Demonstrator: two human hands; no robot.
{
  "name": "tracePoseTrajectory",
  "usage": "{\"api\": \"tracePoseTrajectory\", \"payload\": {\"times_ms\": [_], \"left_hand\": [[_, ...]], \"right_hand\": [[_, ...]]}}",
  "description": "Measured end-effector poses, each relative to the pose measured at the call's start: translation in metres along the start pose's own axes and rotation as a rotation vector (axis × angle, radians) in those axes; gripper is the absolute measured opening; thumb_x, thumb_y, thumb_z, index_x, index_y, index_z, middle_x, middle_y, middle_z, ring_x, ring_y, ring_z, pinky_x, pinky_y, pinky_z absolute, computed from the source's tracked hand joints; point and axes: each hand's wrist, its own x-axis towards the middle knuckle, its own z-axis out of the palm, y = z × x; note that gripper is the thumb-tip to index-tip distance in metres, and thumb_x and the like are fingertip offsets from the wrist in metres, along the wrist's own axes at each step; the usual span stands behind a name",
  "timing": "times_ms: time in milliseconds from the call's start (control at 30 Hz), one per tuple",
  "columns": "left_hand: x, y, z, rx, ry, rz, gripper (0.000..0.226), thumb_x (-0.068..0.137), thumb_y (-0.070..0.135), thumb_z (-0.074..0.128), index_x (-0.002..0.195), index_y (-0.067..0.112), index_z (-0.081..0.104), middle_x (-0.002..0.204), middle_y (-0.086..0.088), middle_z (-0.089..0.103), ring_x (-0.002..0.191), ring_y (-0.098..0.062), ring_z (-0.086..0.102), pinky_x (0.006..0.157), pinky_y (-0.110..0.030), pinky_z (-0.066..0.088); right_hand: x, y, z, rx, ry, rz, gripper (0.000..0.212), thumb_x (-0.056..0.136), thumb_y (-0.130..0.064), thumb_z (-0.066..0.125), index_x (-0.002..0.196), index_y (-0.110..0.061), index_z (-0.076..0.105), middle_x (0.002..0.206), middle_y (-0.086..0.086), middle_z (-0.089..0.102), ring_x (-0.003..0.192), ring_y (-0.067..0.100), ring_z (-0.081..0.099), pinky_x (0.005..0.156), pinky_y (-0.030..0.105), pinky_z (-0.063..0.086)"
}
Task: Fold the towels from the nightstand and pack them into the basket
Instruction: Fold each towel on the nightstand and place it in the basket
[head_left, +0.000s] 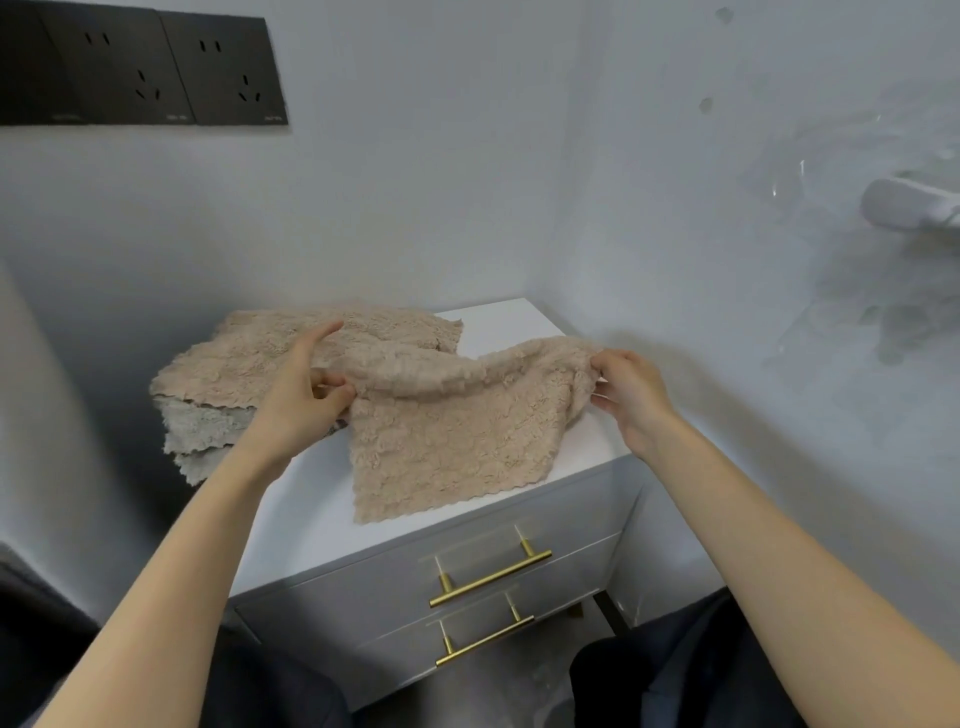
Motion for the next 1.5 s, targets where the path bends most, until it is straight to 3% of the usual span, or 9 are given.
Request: {"api": "tracePoseTrajectory", "payload": {"times_ms": [167,433,567,667,767,833,1000,1333,1500], "left_hand": [[0.001,0.003,-0.001,-0.094,0.041,0.095,0.048,0.096,0.002,0.049,0.123,0.042,0.051,0.085,-0.006,0.058,0.072,-0.015,0.056,0.073,-0.031,0.050],[0.000,0.006,0.005,0.062,0.094,0.133,0.027,0.087,0.013,0.068,0.111,0.026,0.066,0.092,0.001,0.063,0.068,-0.001,0.058,0.060,-0.003,0.043],[-0.002,0.009,0.009,0.189,0.249,0.177,0.005,0.090,0.014,0.064,0.091,0.016,0.068,0.076,0.009,0.065,0.065,0.003,0.058,0.055,-0.004,0.040],[0.001,0.014,0.010,0.066,0.277,0.181,0.016,0.094,0.019,0.058,0.083,0.008,0.058,0.076,0.002,0.057,0.064,0.007,0.056,0.056,-0.005,0.039],[-0.001,0.019,0.014,-0.147,0.117,0.171,0.017,0.100,0.023,0.046,0.090,0.009,0.049,0.072,-0.006,0.047,0.065,-0.014,0.048,0.063,-0.027,0.037],[-0.001,0.019,0.019,-0.167,0.108,0.155,0.015,0.102,0.024,0.041,0.089,0.019,0.046,0.061,0.003,0.039,0.053,-0.008,0.039,0.050,-0.023,0.034],[0.004,0.005,0.032,0.044,0.081,0.053,0.017,0.101,0.029,0.041,0.086,0.023,0.044,0.058,0.004,0.032,0.049,-0.012,0.028,0.048,-0.030,0.022],[0.014,-0.017,0.059,0.770,0.137,0.214,0.025,0.100,0.029,0.045,0.083,0.012,0.043,0.057,0.001,0.043,0.048,-0.015,0.039,0.044,-0.029,0.023],[0.018,-0.014,0.068,0.531,0.171,0.141,0.022,0.098,0.029,0.051,0.104,0.009,0.047,0.075,-0.002,0.056,0.064,-0.020,0.054,0.055,-0.040,0.048]], "right_hand": [[0.000,-0.008,-0.015,0.081,0.087,-0.146,0.043,0.089,-0.001,0.047,0.124,-0.025,0.051,0.091,0.001,0.055,0.076,0.014,0.052,0.071,0.026,0.045],[-0.005,-0.010,-0.029,-0.227,-0.157,-0.298,0.033,0.086,0.002,0.060,0.111,-0.018,0.066,0.104,0.001,0.071,0.094,0.004,0.066,0.079,0.013,0.049],[-0.007,-0.012,-0.036,-0.573,-0.040,-0.591,0.017,0.092,-0.011,0.058,0.101,-0.018,0.070,0.093,-0.009,0.069,0.085,0.000,0.061,0.070,0.003,0.041],[-0.007,-0.018,-0.037,-0.579,0.062,-0.691,0.015,0.095,-0.014,0.053,0.099,-0.014,0.067,0.096,-0.003,0.060,0.085,0.006,0.055,0.068,0.005,0.037],[-0.006,-0.024,-0.036,-0.427,0.067,-0.620,0.020,0.099,-0.019,0.045,0.081,-0.021,0.050,0.081,-0.006,0.046,0.069,0.000,0.043,0.064,0.019,0.034],[-0.004,-0.025,-0.035,-0.354,0.053,-0.541,0.021,0.101,-0.023,0.041,0.081,-0.020,0.046,0.075,-0.002,0.046,0.067,0.007,0.042,0.065,0.029,0.033],[0.007,-0.012,-0.038,-0.553,0.085,-0.464,0.015,0.100,-0.030,0.043,0.094,-0.019,0.052,0.081,-0.009,0.053,0.069,0.001,0.047,0.055,0.010,0.033],[0.044,0.007,-0.036,-0.763,0.098,-0.374,0.023,0.098,-0.030,0.050,0.103,-0.013,0.063,0.092,0.002,0.062,0.088,0.021,0.059,0.072,0.027,0.039],[0.051,0.016,-0.035,-0.823,0.123,-0.329,0.025,0.097,-0.028,0.051,0.112,-0.012,0.061,0.102,0.006,0.065,0.095,0.024,0.062,0.076,0.027,0.042]]}}
